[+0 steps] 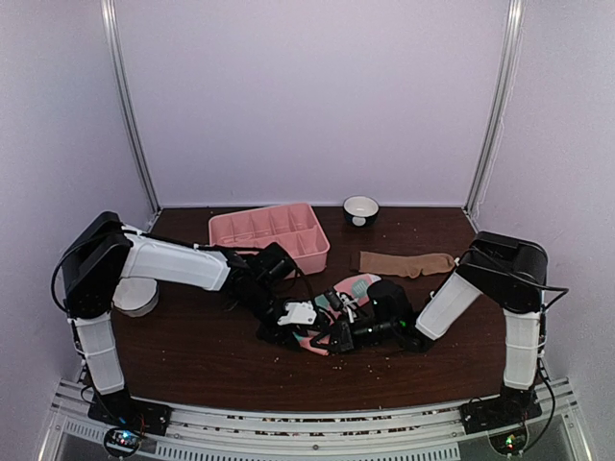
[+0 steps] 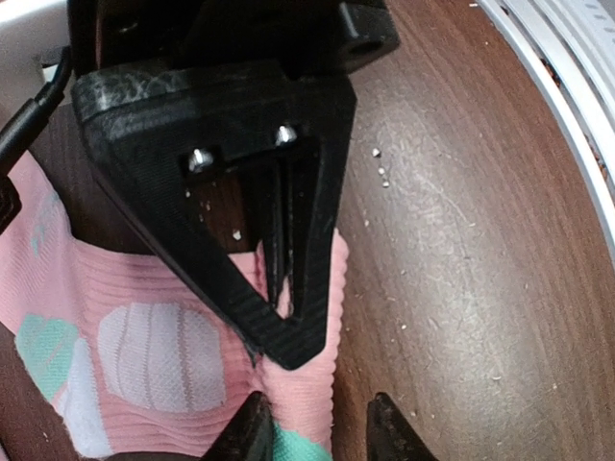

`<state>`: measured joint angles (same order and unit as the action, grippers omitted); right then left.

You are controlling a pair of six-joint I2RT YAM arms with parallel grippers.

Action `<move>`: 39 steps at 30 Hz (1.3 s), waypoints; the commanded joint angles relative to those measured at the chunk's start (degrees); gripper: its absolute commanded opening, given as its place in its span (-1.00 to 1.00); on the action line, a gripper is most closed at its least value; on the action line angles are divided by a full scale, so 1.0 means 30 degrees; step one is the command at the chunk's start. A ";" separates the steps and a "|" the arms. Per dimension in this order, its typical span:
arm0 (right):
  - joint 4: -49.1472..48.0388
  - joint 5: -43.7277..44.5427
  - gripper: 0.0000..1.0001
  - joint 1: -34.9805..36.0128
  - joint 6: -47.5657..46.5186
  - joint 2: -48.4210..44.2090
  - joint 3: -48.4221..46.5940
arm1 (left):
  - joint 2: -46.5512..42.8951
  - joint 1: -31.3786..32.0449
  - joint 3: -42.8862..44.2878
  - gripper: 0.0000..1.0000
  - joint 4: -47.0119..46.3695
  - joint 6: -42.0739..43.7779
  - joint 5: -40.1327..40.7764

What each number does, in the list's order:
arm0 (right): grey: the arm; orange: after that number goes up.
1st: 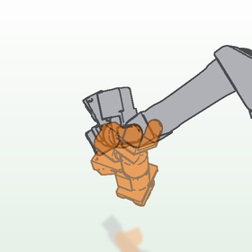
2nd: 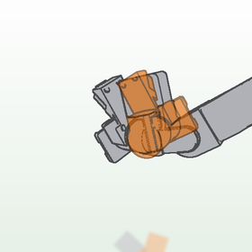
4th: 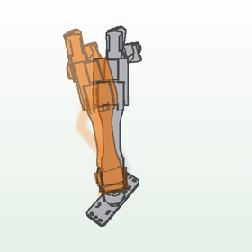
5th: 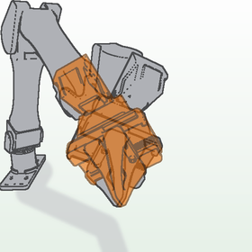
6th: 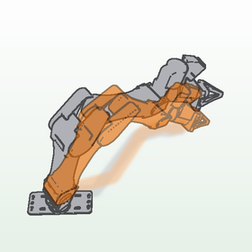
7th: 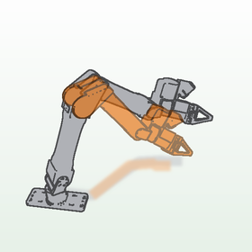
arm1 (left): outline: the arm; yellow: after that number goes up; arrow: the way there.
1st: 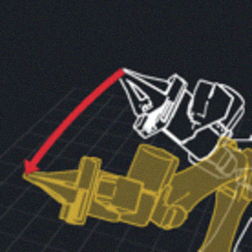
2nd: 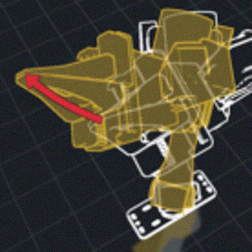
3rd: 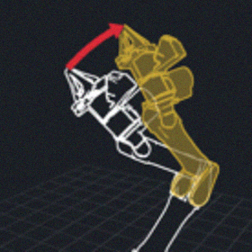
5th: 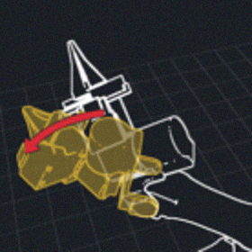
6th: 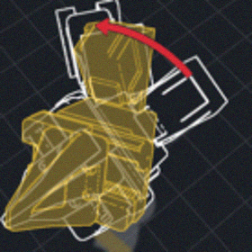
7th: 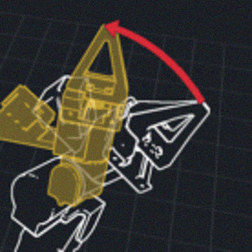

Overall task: Roll the socks
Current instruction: Roll the sock at the center of the board.

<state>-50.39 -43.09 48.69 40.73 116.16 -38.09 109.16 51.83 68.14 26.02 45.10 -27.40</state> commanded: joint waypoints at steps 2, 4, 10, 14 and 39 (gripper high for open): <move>0.5019 0.0639 -1.00 -0.0661 0.0364 0.1594 0.1747 | 0.0804 0.0066 0.0050 -0.44 -0.0385 -0.0185 0.0914; 0.4906 0.0602 -1.00 -0.0710 0.0450 0.1524 0.1807 | 0.0862 0.0066 -0.0060 -0.58 -0.0383 -0.0175 0.0832; 0.3835 0.0753 -1.00 -0.0815 0.0611 0.0858 0.2477 | 0.1653 0.0044 0.0307 -0.94 0.0360 -0.0496 0.0951; 0.3018 0.1899 -0.61 -0.0802 -0.0214 -0.0551 0.3317 | 0.2955 -0.0393 0.2167 -1.00 0.3011 -0.1026 -0.0407; 0.7005 1.6648 0.99 -0.1579 -0.3211 -1.5127 0.7505 | 0.7874 -0.2563 0.8080 -1.00 1.1807 -0.1339 -0.6007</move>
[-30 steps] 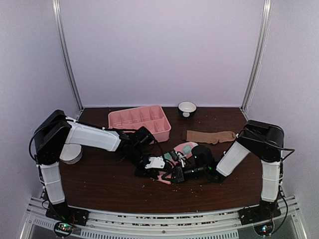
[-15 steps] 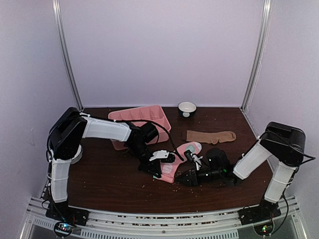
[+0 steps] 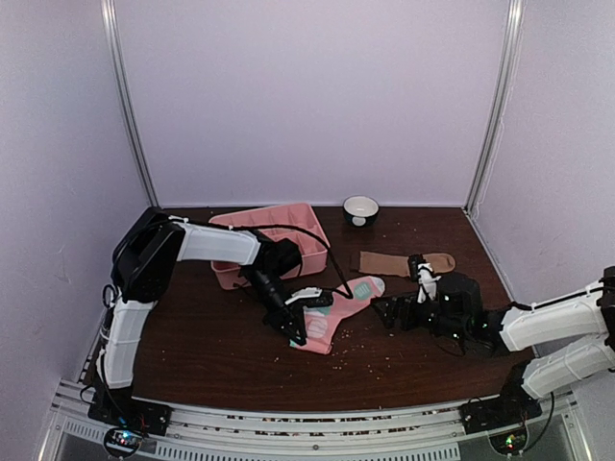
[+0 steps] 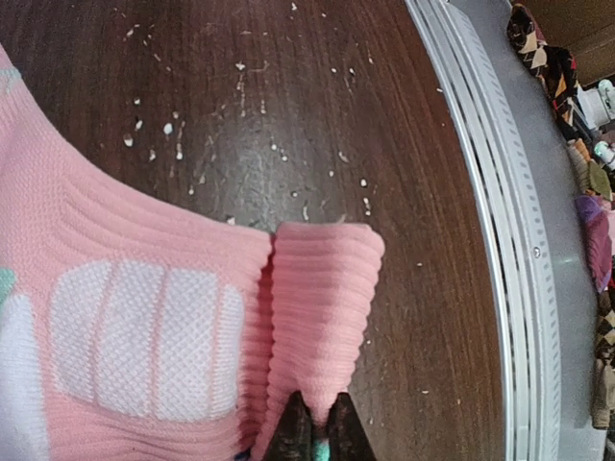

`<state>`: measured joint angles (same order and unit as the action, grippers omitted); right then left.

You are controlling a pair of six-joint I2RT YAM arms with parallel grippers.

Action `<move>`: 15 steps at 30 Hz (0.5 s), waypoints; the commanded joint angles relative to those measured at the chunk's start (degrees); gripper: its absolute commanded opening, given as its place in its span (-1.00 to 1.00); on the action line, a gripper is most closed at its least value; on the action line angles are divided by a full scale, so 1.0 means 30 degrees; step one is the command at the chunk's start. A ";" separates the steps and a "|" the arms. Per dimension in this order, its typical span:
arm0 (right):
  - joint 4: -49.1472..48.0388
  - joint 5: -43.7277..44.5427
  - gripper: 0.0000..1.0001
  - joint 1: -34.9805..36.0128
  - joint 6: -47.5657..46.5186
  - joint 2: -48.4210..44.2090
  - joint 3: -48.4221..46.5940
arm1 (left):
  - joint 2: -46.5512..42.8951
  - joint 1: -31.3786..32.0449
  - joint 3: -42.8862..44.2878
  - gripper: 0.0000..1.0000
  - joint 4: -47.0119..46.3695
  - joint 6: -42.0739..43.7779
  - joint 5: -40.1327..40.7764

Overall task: Roll the socks
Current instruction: Roll the sock at the center of the board.

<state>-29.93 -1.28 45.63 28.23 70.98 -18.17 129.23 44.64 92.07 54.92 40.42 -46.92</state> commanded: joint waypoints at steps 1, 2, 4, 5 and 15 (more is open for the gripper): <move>-0.0325 0.2144 0.99 -0.0549 0.0302 0.0090 0.1015 | 0.1293 -0.0188 0.0188 -1.00 0.2349 0.0234 0.0347; -0.0692 0.1725 1.00 -0.0332 -0.0223 0.0263 0.1099 | 0.1416 -0.0216 0.0276 -1.00 0.2510 0.0236 0.0188; -0.1568 0.1439 0.99 0.0795 -0.1882 0.0687 0.1316 | 0.1717 -0.0324 0.0458 -1.00 0.2764 0.0057 -0.0179; -0.1763 0.1593 0.99 0.1466 -0.3147 0.0968 0.1294 | 0.1898 -0.0409 0.0581 -1.00 0.2833 -0.0178 -0.0357; -0.5095 -0.1064 0.17 0.5647 -1.0010 0.4304 0.0684 | 0.3049 -0.1024 0.1096 -1.00 0.3088 -0.1435 -0.0751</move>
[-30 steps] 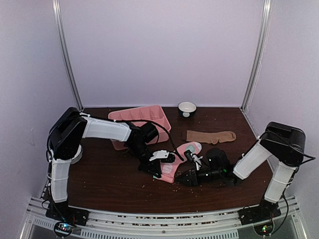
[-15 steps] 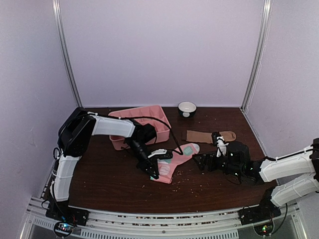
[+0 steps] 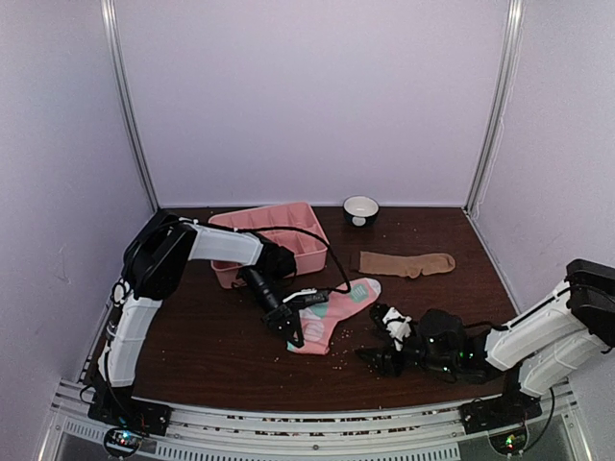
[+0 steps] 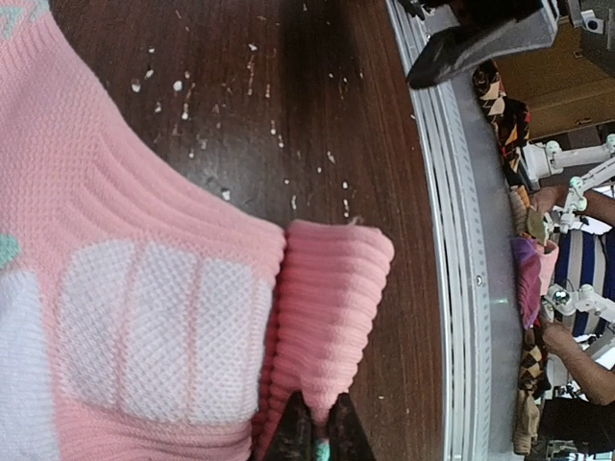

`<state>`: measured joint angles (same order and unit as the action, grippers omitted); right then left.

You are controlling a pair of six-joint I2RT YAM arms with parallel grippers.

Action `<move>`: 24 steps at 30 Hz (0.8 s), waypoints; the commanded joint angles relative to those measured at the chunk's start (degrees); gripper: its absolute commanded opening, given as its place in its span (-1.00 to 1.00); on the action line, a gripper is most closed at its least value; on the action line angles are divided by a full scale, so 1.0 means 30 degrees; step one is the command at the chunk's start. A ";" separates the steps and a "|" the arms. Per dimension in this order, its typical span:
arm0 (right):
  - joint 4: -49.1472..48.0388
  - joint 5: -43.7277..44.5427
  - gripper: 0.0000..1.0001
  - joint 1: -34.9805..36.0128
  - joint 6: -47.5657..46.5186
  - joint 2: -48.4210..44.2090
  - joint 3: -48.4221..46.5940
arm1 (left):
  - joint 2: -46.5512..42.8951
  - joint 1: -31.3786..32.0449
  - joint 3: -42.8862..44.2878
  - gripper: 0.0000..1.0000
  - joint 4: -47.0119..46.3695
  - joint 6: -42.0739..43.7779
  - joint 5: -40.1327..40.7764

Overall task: Roll the socks
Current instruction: Roll the sock at the center of the board.

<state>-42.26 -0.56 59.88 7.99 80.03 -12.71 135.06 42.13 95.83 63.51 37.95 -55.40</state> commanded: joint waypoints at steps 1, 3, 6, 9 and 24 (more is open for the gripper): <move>-0.0545 -0.1447 0.10 0.1186 -0.3716 0.1754 -0.1782 | 0.1108 -0.0186 -0.0157 -1.00 0.0091 -0.0783 0.2369; -0.0178 -0.1660 -0.01 0.1655 -0.4492 0.2735 -0.2861 | 0.1106 -0.0186 -0.0106 -1.00 -0.0224 -0.1146 0.3070; 0.0362 -0.2006 -0.07 0.1963 -0.5378 0.4082 -0.4520 | 0.1117 -0.0185 -0.0071 -1.00 -0.0649 -0.1730 0.3840; 0.0848 -0.2482 -0.08 0.2037 -0.6143 0.5286 -0.5919 | 0.1095 -0.0157 -0.0040 -1.00 -0.0781 -0.2044 0.4276; 0.0887 -0.1697 -0.74 0.1862 -0.6314 0.8609 -0.7709 | 0.0756 0.0229 -0.0157 -0.93 -0.0910 -0.1609 0.5168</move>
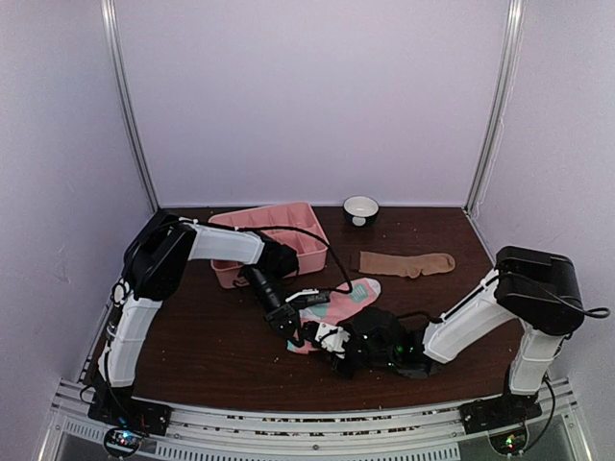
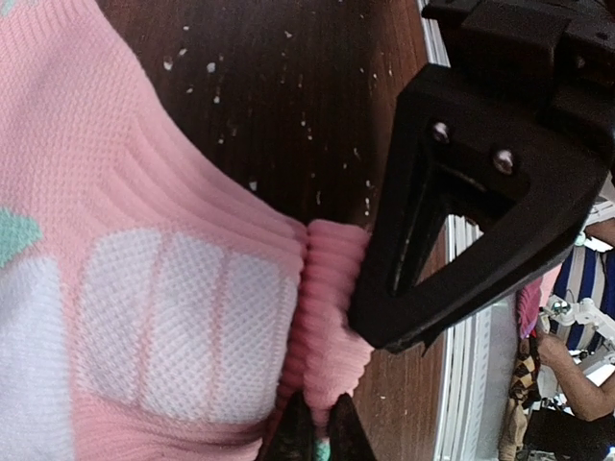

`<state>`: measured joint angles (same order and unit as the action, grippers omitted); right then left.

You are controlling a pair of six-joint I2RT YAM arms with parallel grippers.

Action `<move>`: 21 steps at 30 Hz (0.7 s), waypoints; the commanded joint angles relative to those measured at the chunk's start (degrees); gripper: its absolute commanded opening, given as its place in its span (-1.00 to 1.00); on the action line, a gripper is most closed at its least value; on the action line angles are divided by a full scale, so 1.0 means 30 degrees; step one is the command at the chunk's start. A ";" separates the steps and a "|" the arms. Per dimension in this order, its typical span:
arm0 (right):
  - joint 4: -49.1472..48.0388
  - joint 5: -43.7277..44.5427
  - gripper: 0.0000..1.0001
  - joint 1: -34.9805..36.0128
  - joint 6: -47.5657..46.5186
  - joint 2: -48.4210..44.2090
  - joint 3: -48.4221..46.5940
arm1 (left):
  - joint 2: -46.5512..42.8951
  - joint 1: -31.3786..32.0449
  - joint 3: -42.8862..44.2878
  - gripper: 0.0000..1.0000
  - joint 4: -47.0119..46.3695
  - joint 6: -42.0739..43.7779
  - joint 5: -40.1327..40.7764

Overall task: Roll the socks
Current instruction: Roll the sock at the center of the board.

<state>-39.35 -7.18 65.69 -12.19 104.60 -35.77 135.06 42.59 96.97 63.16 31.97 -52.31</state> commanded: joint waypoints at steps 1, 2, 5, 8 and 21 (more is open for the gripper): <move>-0.0177 0.0569 -0.78 -0.0082 0.0555 0.0497 0.0022 | 0.0665 0.0120 -0.0624 -0.90 -0.0788 0.0510 0.4142; -0.0146 0.0689 -0.79 -0.0098 0.0752 0.0584 0.0013 | 0.0526 0.0146 -0.0689 -0.86 -0.0779 0.0650 0.4087; 0.0053 0.0869 -0.68 -0.0141 0.1020 0.0991 -0.0094 | 0.0081 0.0159 -0.1031 -0.78 -0.0778 0.1098 0.3683; 0.0106 0.1016 -0.46 -0.0132 0.0937 0.1116 -0.0065 | 0.0202 0.0169 -0.0959 -0.79 -0.0550 0.1290 0.3900; 0.1643 0.1104 -0.53 -0.0249 -0.0212 0.0754 -0.0553 | 0.0513 0.0199 -0.0674 -0.87 -0.0002 0.1776 0.3911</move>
<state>-38.98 -3.75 65.43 -12.34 106.26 -36.53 133.93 42.96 96.03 62.78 35.29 -50.78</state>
